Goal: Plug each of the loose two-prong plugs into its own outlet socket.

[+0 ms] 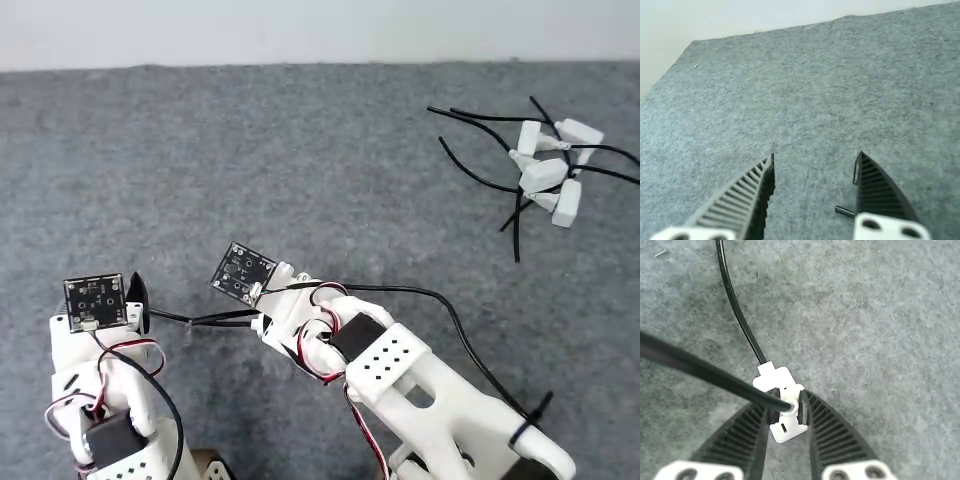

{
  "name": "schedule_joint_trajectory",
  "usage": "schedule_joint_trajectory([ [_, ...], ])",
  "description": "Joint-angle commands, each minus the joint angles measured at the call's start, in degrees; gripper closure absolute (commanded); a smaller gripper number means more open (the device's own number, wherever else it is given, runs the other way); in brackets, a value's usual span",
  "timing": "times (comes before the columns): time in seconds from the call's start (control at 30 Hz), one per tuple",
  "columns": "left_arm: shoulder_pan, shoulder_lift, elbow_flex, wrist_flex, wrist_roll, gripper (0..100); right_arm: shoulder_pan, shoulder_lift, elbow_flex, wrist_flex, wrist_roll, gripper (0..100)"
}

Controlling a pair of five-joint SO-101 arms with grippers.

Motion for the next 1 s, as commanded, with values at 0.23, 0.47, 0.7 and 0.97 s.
schedule_joint_trajectory([
  [0.23,0.0,-0.7,-0.5,-2.0,0.7,76,-1.0,-1.7,-0.2,0.4,-1.6,99.1],
  [0.47,0.0,-0.7,-0.5,-2.0,0.7,76,-3.9,-1.7,0.6,0.4,-3.5,99.1],
  [0.7,0.0,-0.7,-0.5,-2.0,0.7,76,-3.7,-1.6,0.9,0.4,-3.2,99.1],
  [0.97,0.0,-0.7,-0.5,-2.0,0.7,76,-3.6,-0.1,6.5,-5.5,-3.2,99.1],
])
